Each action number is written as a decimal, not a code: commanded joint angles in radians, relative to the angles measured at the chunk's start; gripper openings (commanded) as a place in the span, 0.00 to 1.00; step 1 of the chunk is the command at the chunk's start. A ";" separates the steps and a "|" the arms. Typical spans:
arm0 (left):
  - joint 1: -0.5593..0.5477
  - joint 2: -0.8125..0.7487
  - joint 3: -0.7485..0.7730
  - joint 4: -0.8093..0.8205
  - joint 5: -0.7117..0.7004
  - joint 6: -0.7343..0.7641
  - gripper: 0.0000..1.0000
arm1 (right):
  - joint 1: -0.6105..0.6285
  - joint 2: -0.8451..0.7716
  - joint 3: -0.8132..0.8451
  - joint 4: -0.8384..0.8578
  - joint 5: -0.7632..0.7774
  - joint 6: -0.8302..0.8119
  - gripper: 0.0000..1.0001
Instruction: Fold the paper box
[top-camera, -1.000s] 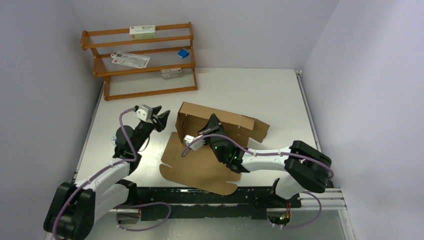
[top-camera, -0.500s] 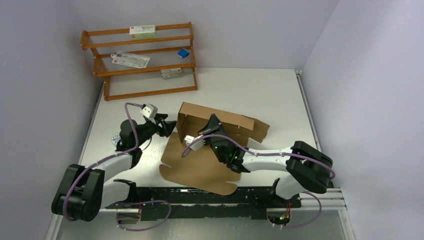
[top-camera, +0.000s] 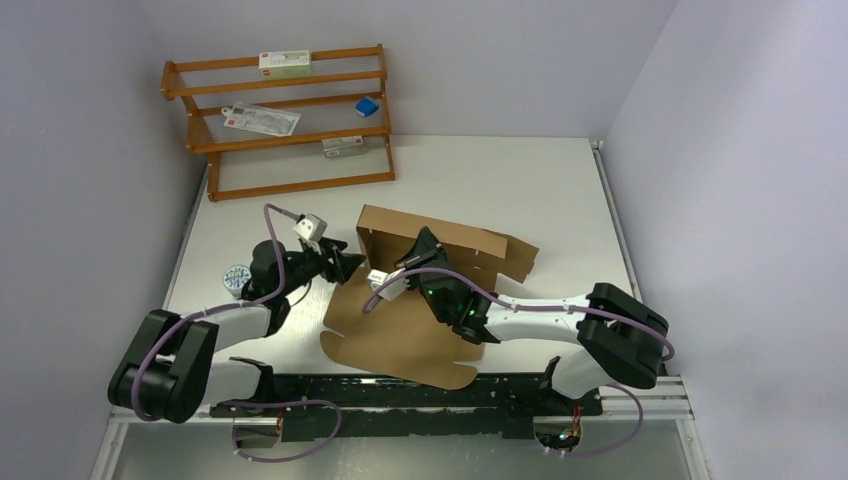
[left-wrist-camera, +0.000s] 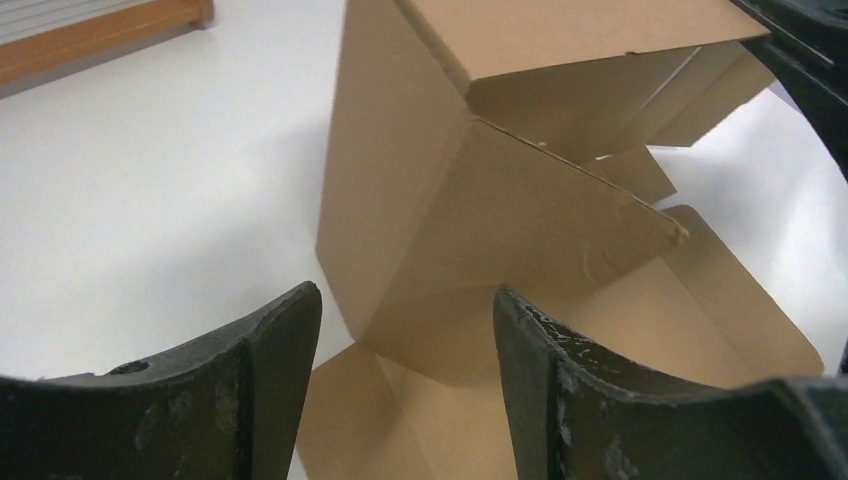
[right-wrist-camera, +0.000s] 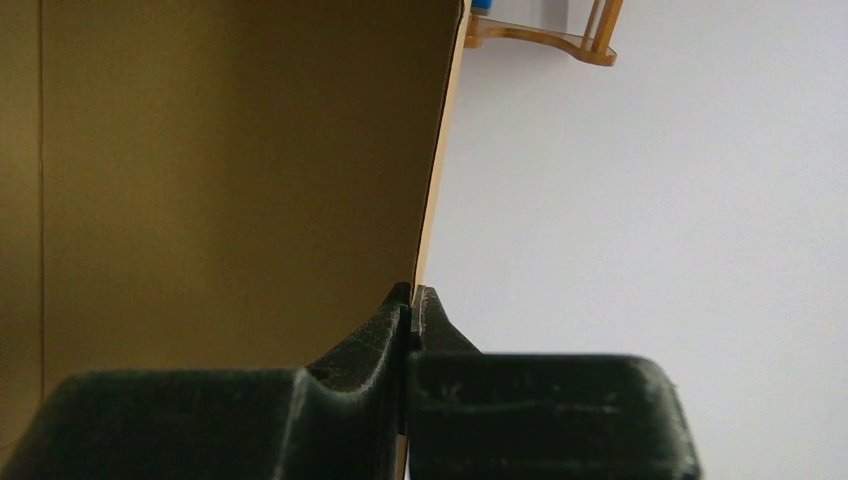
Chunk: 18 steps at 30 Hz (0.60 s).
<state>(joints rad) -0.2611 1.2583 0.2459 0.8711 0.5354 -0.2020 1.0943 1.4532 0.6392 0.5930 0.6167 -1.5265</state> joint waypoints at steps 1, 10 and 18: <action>-0.051 0.032 0.013 0.096 -0.001 -0.007 0.69 | 0.001 -0.003 0.013 -0.077 -0.043 0.012 0.00; -0.098 0.215 -0.001 0.409 -0.172 -0.066 0.66 | 0.003 -0.021 0.040 -0.174 -0.082 0.075 0.00; -0.098 0.336 0.031 0.510 -0.226 -0.065 0.63 | 0.001 -0.027 0.057 -0.242 -0.116 0.123 0.00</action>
<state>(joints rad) -0.3573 1.5574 0.2512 1.2339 0.3851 -0.2592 1.0924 1.4273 0.6819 0.4713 0.5697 -1.4429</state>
